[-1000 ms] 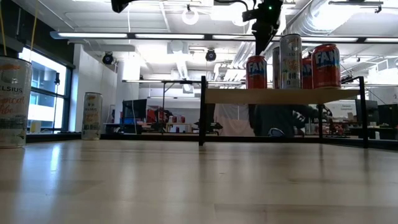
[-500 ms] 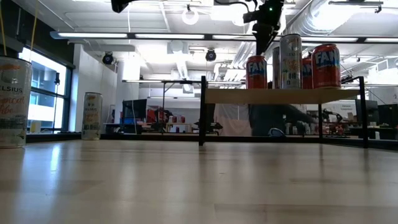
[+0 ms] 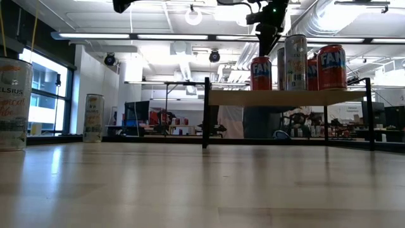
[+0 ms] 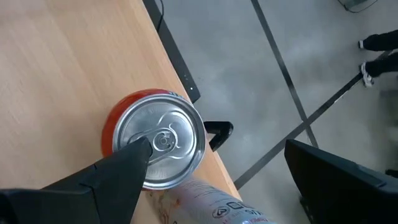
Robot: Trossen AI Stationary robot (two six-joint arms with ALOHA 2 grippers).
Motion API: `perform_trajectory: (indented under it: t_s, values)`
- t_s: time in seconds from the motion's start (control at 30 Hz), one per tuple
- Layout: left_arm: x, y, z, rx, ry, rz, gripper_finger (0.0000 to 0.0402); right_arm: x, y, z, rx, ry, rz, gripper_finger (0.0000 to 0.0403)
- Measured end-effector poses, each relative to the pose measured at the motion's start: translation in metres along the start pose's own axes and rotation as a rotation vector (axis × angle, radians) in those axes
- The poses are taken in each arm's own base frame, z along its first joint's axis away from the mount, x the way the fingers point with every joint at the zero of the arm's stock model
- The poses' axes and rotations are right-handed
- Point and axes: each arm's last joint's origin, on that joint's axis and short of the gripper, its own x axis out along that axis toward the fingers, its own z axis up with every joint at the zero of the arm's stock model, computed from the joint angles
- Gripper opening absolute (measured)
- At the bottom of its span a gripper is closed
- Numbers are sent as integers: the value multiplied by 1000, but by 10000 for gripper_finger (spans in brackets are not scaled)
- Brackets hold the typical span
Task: Place canned beverage on shelf
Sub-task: Put the orange soda can on the shelf, then put the orange soda can on the shelf aligned with the other orange soda can
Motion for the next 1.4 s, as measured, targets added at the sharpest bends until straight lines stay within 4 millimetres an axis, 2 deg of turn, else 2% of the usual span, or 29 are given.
perform_trajectory:
  t_s: [0.57, 0.73, 0.87, 1.07, 1.13, 1.27, 1.4]
  values:
    - [0, 0, 0, 1, 1, 0, 365, 1, 0, 2, 15, -17, -6, 362]
    - [0, 0, 0, 18, 1, 0, 365, -6, 2, 4, -1, -50, -46, 362]
    - [0, 0, -1, 45, 12, 5, 365, -26, 5, 4, -13, -111, -55, 362]
    - [0, -2, -16, 39, 139, 18, 365, -70, 23, -4, -28, -242, -21, 362]
    - [-1, -12, -24, 37, 186, -27, 365, -87, 33, -8, -42, -293, 5, 362]
    - [-4, -45, -34, 54, 191, -191, 365, -120, 53, -17, -67, -407, 47, 362]
    - [-14, -73, -43, 72, 193, -243, 365, -147, 75, -26, -87, -501, 109, 362]
